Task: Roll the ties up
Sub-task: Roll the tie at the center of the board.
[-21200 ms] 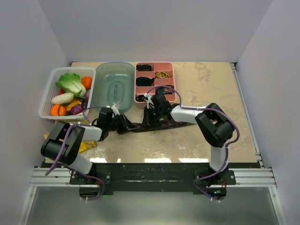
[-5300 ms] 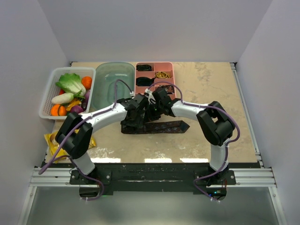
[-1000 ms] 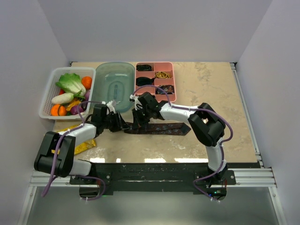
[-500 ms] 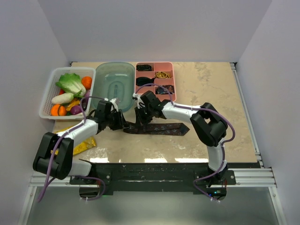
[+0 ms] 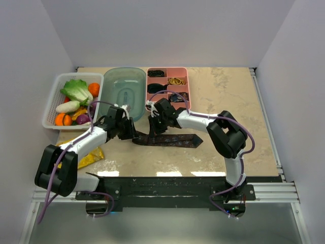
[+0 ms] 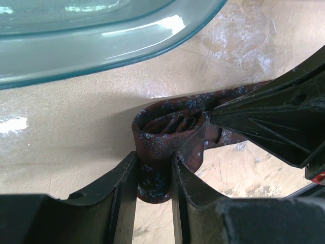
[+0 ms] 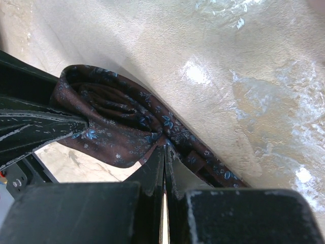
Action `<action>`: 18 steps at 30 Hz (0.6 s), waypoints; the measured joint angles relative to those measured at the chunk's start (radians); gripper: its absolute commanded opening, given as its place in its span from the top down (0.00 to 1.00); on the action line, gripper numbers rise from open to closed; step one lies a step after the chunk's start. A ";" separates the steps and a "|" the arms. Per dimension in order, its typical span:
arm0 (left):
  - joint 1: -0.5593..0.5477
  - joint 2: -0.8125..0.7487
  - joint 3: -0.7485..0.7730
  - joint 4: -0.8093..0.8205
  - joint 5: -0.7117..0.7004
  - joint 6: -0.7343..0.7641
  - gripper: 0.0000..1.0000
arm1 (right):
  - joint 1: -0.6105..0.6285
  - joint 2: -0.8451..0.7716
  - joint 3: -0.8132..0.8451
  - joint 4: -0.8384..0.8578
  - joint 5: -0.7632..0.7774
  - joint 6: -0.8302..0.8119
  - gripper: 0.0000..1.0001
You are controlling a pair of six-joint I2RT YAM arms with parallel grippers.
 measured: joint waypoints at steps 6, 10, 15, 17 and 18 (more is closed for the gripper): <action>-0.012 0.000 0.031 -0.043 -0.039 0.000 0.96 | 0.000 0.000 0.000 0.001 -0.001 0.001 1.00; -0.026 0.000 0.047 -0.072 -0.068 0.000 0.97 | 0.001 0.000 0.000 0.002 -0.002 0.001 1.00; -0.045 0.000 0.078 -0.111 -0.111 0.000 0.97 | 0.003 0.000 0.000 0.003 -0.004 0.004 1.00; -0.051 0.000 0.087 -0.120 -0.127 0.000 0.98 | 0.007 0.000 0.000 0.003 -0.005 0.005 1.00; -0.055 0.000 0.092 -0.126 -0.134 0.000 0.98 | 0.010 0.000 0.000 0.003 -0.006 0.006 1.00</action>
